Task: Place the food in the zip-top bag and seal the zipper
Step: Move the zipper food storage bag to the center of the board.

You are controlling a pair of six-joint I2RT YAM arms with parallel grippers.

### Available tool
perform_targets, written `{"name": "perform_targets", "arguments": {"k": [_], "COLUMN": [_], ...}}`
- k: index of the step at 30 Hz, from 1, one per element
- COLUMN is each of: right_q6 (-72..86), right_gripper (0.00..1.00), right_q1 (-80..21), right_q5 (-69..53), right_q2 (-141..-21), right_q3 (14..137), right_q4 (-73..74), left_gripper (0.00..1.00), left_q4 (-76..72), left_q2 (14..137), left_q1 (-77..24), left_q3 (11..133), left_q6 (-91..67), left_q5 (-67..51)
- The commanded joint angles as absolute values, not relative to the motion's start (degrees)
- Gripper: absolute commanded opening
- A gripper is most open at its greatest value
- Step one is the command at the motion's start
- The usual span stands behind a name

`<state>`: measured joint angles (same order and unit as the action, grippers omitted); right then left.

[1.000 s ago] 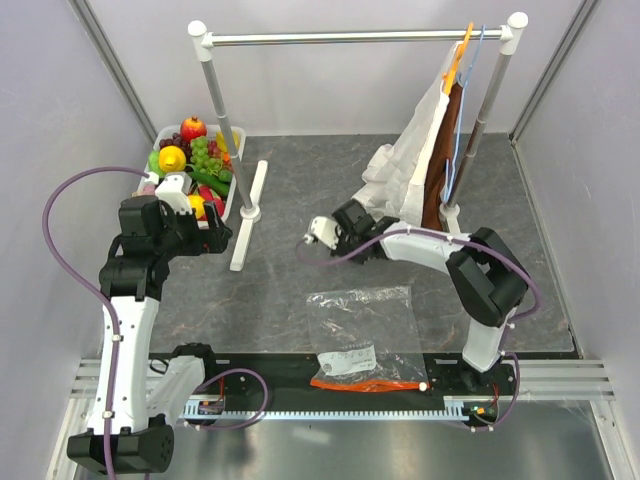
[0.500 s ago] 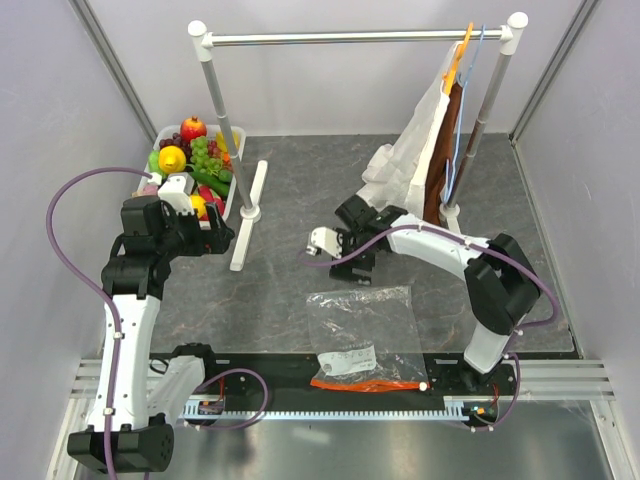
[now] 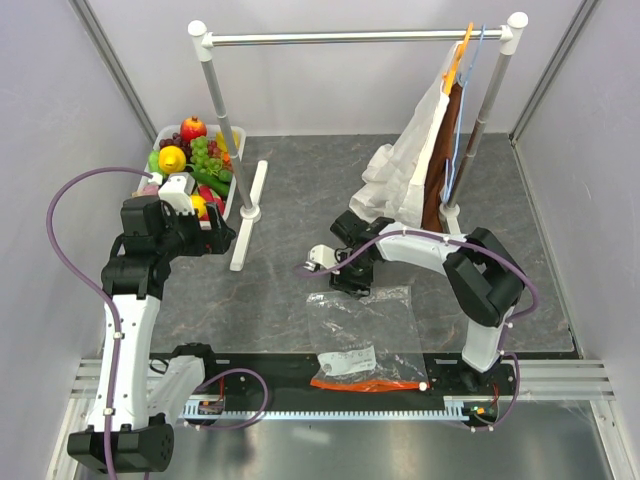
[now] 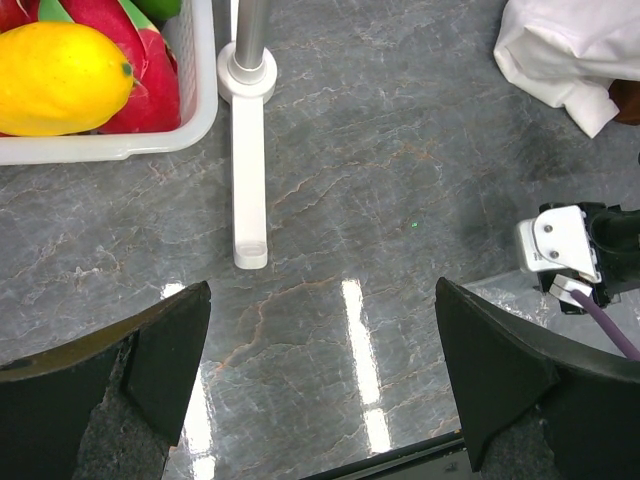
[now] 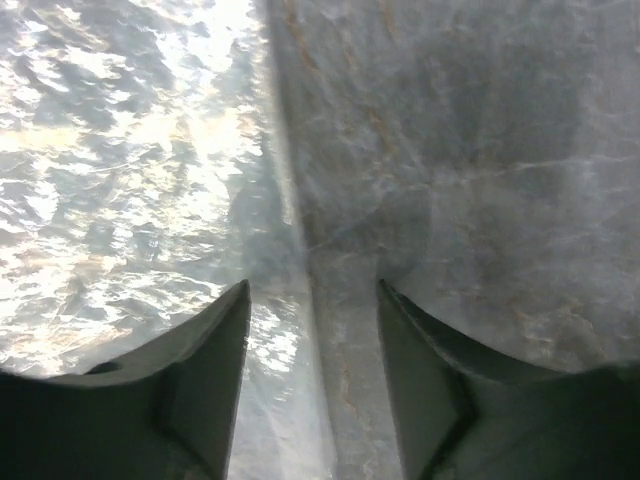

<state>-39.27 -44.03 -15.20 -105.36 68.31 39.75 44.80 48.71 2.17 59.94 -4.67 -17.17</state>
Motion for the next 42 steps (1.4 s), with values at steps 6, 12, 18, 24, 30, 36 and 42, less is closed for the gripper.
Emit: {"name": "perform_targets", "arguments": {"k": [6, 12, 18, 24, 30, 36, 42], "right_q6": [-39.29, -37.71, -38.41, -33.50, -24.35, -25.48, -27.94], "right_gripper": [0.00, 0.00, 0.00, 0.91, 0.84, 0.65, 0.63], "right_q1": [-45.09, -40.61, -37.79, -38.05, -40.60, -51.13, -60.19], "right_q5": [-23.47, -17.06, -6.45, -5.79, -14.23, -11.09, 1.13], "right_q2": [-105.64, -108.53, -113.98, -111.91, -95.56, -78.76, -79.36], "right_q3": [69.51, 80.73, 90.78, 92.82, 82.81, 62.78, 55.02], "right_q4": [44.21, 41.57, 37.80, 38.32, 37.97, 29.46, 24.53], "left_gripper": [1.00, 1.00, 1.00, 1.00, 1.00, 1.00, 1.00], "left_q4": [42.28, 42.01, 41.22, 40.87, 42.80, 42.63, 42.89], "left_q2": [48.96, 48.78, 49.04, 49.57, 52.20, 51.42, 51.42], "left_q1": [2.29, 2.37, 2.29, 2.37, 2.37, 2.37, 2.37], "left_q3": [61.26, 61.00, 60.73, 59.86, 59.59, 59.33, 58.71], "left_q6": [-4.04, -3.69, -3.78, -5.01, -8.25, -10.19, -10.63], "left_q5": [-18.72, -18.02, -17.23, -15.03, -14.49, -17.66, -17.58]}}
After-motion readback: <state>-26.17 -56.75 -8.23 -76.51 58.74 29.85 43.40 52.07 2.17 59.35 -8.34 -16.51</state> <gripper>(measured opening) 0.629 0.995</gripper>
